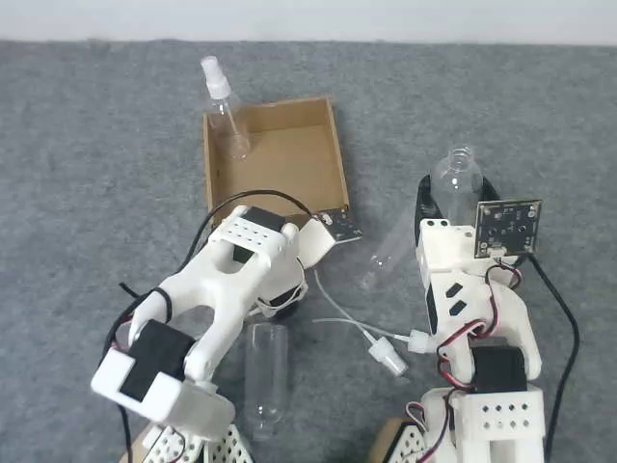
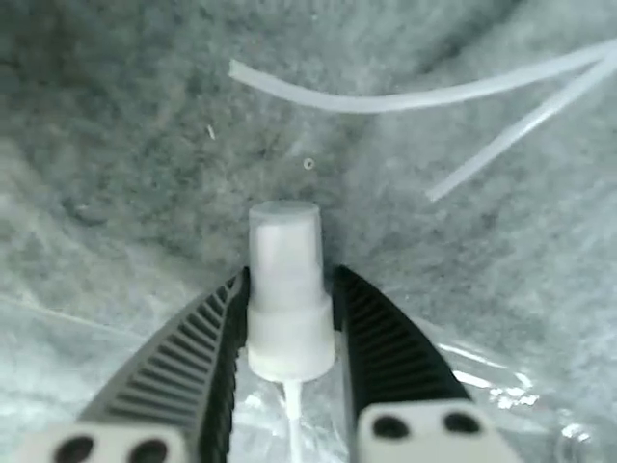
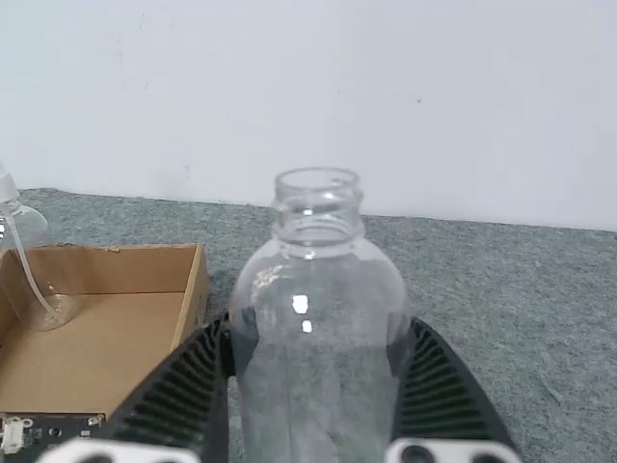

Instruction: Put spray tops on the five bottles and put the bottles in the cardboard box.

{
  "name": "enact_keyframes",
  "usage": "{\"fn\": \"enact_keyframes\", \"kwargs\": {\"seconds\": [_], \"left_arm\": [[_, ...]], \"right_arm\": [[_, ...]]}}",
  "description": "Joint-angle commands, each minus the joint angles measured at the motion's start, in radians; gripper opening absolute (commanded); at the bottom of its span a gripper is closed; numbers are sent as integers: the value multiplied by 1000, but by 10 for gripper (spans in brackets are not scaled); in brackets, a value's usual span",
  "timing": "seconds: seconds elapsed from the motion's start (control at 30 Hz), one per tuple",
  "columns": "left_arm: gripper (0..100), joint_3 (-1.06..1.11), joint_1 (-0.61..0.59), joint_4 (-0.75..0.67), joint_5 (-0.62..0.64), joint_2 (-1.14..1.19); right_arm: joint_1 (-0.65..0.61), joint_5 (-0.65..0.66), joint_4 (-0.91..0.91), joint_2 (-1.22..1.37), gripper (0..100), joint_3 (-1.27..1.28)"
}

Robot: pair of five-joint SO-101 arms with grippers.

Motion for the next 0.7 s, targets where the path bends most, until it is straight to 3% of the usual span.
{"fn": "enact_keyframes", "kwargs": {"seconds": [0.0,0.3,0.67], "left_arm": [[12,-50,2,-12,14,-17],[13,-136,2,106,112,-20],[13,-142,2,117,112,-21]], "right_arm": [[5,-2,-27,-28,95,-15],[5,-2,-28,-28,95,-15],[5,-2,-28,-35,95,-15]]}}
